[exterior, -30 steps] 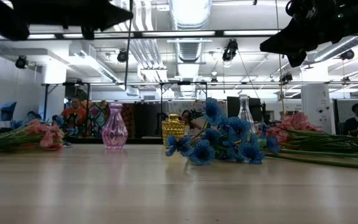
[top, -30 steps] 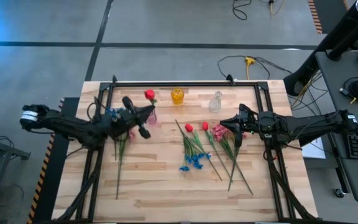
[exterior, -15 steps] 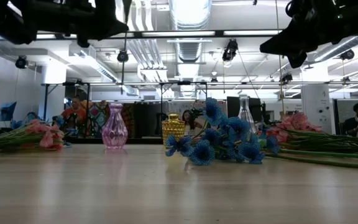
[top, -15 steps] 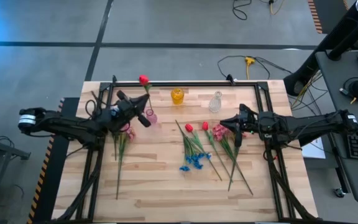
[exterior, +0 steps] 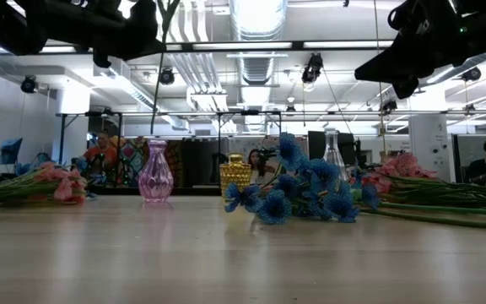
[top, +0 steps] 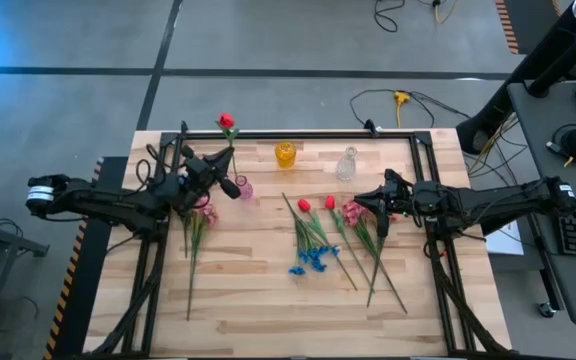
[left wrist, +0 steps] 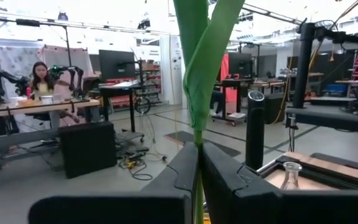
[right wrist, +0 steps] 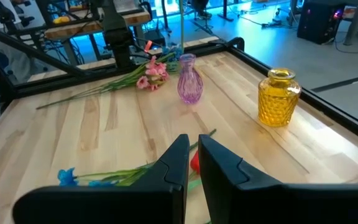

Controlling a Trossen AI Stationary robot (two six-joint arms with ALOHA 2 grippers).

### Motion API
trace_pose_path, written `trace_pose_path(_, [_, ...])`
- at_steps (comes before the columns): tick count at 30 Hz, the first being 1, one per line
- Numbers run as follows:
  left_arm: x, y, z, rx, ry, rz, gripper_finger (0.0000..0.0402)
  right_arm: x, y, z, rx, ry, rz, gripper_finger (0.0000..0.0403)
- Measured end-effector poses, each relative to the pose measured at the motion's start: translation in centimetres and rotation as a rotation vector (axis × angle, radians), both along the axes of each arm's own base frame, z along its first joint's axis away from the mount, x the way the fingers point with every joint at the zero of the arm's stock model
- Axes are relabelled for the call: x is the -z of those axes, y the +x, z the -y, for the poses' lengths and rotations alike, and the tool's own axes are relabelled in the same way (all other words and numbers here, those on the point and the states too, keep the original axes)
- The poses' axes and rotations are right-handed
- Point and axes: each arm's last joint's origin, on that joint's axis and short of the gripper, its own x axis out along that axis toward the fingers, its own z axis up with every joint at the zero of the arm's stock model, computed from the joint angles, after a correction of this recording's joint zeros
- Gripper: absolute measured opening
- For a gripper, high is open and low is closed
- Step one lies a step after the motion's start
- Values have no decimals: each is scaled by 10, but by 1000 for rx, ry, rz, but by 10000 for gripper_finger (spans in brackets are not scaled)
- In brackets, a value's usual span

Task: Sort flowers into vase by color
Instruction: Put the left red flower into the violet vase

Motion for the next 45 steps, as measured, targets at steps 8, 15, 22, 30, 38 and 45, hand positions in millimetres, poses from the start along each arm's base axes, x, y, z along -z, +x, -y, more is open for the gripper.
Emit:
trace_pose_path(8, [11,9,-2,-6,-8,-51,0,0,0,0,0,-1,0,29])
trace_pose_path(15, [9,9,-2,-8,-12,-27,0,0,0,0,-1,-3,-1,29])
trace_pose_path(22, [13,12,-3,-4,-27,-23,0,0,0,0,-1,-5,-1,29])
trace_pose_path(30, [16,15,-3,-5,-30,-23,0,0,0,0,-1,-4,-1,29])
trace_pose_path(38, [16,15,-3,-11,-36,-13,0,0,0,0,-1,-4,-1,29])
trace_pose_path(45, [14,13,-4,-38,-36,5,0,0,0,0,-1,-4,-1,29])
